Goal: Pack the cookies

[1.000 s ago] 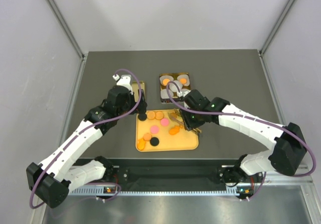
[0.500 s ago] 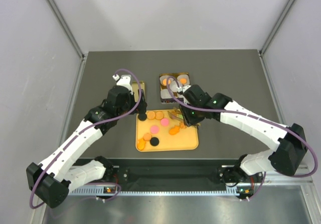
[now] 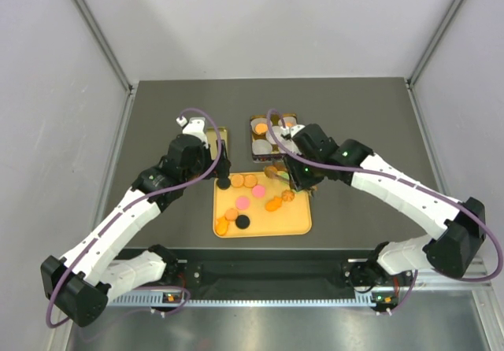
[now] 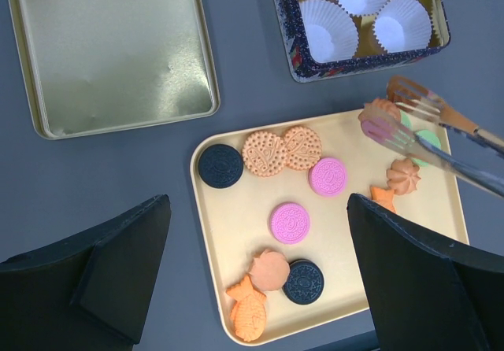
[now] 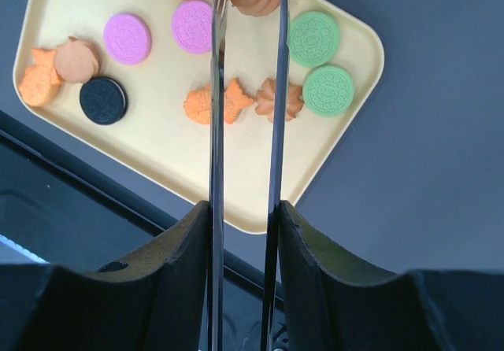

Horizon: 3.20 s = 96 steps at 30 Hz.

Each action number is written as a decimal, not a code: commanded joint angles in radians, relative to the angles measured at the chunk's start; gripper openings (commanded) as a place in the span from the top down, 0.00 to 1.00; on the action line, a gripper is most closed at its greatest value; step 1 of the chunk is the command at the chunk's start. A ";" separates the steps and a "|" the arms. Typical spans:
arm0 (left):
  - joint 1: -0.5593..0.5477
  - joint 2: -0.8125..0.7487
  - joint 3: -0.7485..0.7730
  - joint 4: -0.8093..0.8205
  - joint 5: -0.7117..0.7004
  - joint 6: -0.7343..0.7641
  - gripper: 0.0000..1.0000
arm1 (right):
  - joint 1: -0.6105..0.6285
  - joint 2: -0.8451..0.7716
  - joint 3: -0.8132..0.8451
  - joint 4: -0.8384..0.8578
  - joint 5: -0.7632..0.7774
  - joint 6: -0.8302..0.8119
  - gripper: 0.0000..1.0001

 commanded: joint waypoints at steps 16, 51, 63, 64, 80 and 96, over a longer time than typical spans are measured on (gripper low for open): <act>0.008 -0.006 0.001 0.049 0.004 0.007 0.01 | -0.227 0.093 0.236 0.096 -0.078 -0.071 0.63; 0.009 0.000 0.004 0.048 0.006 0.007 0.01 | -0.270 0.231 0.334 0.159 -0.030 -0.062 0.50; 0.011 -0.006 0.010 0.055 0.024 0.005 0.01 | -0.194 -0.103 0.084 0.061 -0.064 -0.024 0.55; 0.011 -0.008 0.009 0.057 0.026 0.005 0.01 | -0.184 -0.120 0.046 0.056 -0.055 -0.014 0.55; 0.011 0.001 0.006 0.058 0.020 0.002 0.01 | -0.081 -0.165 -0.190 0.085 -0.015 0.033 0.55; 0.011 0.000 0.003 0.052 0.006 0.005 0.01 | -0.078 -0.096 -0.203 0.131 0.013 0.019 0.55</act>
